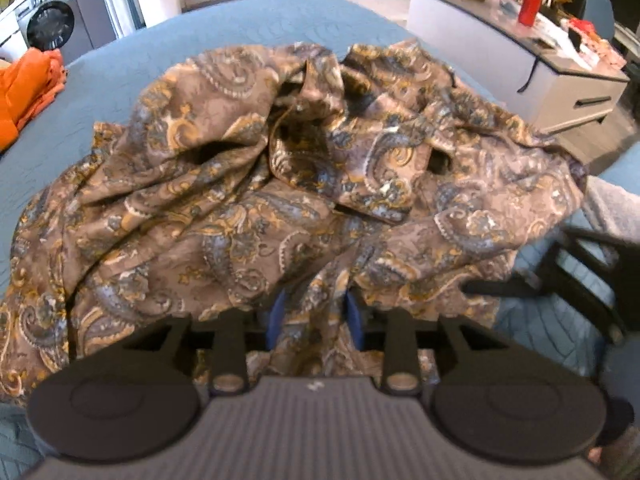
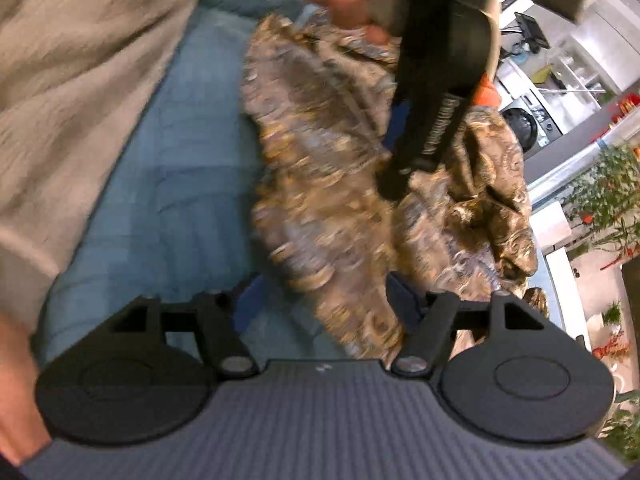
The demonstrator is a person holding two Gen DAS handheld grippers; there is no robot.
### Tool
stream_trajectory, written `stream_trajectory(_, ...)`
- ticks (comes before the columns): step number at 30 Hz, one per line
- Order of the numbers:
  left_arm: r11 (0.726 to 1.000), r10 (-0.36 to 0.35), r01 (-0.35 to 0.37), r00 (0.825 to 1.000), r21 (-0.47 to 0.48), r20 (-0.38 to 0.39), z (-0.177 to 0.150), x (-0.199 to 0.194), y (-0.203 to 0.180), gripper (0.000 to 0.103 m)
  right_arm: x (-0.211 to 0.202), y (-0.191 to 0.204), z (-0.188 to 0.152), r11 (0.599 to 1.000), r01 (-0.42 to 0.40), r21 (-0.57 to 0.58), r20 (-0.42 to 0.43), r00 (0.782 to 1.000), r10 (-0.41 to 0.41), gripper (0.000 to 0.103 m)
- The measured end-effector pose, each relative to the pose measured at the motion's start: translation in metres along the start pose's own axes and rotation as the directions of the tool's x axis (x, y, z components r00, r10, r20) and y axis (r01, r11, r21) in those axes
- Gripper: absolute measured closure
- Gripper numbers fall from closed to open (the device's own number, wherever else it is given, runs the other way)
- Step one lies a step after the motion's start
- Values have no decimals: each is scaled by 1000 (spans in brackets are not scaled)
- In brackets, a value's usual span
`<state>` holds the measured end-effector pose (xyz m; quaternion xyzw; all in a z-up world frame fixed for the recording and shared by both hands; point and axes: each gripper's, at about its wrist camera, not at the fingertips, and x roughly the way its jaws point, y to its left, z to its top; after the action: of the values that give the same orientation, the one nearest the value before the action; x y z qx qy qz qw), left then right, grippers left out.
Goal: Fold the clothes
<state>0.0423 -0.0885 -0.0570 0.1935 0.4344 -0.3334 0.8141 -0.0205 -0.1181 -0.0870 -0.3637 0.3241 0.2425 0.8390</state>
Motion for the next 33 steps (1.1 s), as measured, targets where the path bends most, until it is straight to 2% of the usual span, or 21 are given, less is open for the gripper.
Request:
stream_trajectory(1, 1000, -9, 9, 1000, 12, 29, -1, -8, -2, 53, 5, -10, 1, 997, -26, 67, -9, 1000, 27, 79)
stream_trajectory(2, 999, -25, 23, 998, 30, 57, -3, -16, -4, 47, 6, -17, 2, 992, -42, 121, -14, 999, 44, 90)
stream_trajectory(4, 994, -75, 65, 990, 84, 116, -9, -34, -12, 42, 6, -45, -3, 953, -100, 286, -1, 994, 105, 98)
stream_trajectory(6, 979, -137, 112, 979, 168, 150, -19, -49, -27, 32, 1, -65, -10, 901, -180, 394, 43, 983, 177, 99)
stream_trajectory(9, 953, -159, 110, 975, 283, 156, -27, -50, -49, 27, -10, -85, -15, 845, -245, 475, 104, 969, 222, 99)
stream_trajectory(10, 936, -138, 78, 979, 343, 152, -31, -46, -61, 27, -15, -92, -17, 824, -257, 504, 127, 966, 224, 99)
stream_trajectory(13, 892, -31, -41, 988, 450, 151, -39, -26, -90, 29, -28, -106, -19, 786, -281, 552, 174, 960, 221, 99)
stream_trajectory(14, 875, -2, -75, 988, 479, 158, -41, -21, -97, 34, -33, -109, -18, 777, -289, 560, 187, 957, 222, 99)
stream_trajectory(15, 858, 21, -102, 986, 503, 164, -44, -17, -102, 54, -42, -114, -17, 761, -309, 571, 213, 950, 227, 99)
stream_trajectory(16, 840, 46, -133, 984, 526, 175, -45, -13, -108, 69, -46, -114, -14, 757, -316, 572, 221, 948, 229, 99)
stream_trajectory(17, 833, 67, -159, 980, 530, 188, -46, -10, -111, 89, -49, -117, -13, 755, -320, 572, 225, 947, 230, 99)
stream_trajectory(18, 829, 85, -181, 976, 528, 202, -46, -9, -113, 92, -51, -117, -12, 759, -318, 569, 224, 947, 229, 98)
stream_trajectory(20, 837, 108, -216, 966, 503, 234, -41, -9, -112, 95, -56, -118, -12, 767, -311, 562, 218, 949, 226, 96)
stream_trajectory(23, 892, 104, -191, 969, 409, 226, -27, -15, -97, 95, -55, -116, -15, 798, -268, 540, 186, 962, 198, 95)
stream_trajectory(24, 910, 96, -174, 972, 377, 215, -22, -17, -90, 95, -54, -112, -18, 814, -231, 532, 164, 972, 168, 93)
stream_trajectory(26, 935, 83, -145, 977, 322, 198, -14, -19, -80, 95, -58, -106, -22, 831, -167, 530, 147, 984, 104, 84)
stream_trajectory(28, 963, 66, -112, 980, 244, 188, -7, -26, -65, 95, -65, -94, -24, 842, -98, 530, 140, 990, 28, 70)
stream_trajectory(31, 985, 47, -76, 982, 155, 184, 1, -34, -48, 95, -76, -64, -26, 860, 19, 511, 128, 987, -98, 56)
stream_trajectory(33, 993, 36, -55, 983, 100, 182, 5, -37, -39, 95, -77, -51, -26, 870, 65, 489, 122, 982, -143, 53)
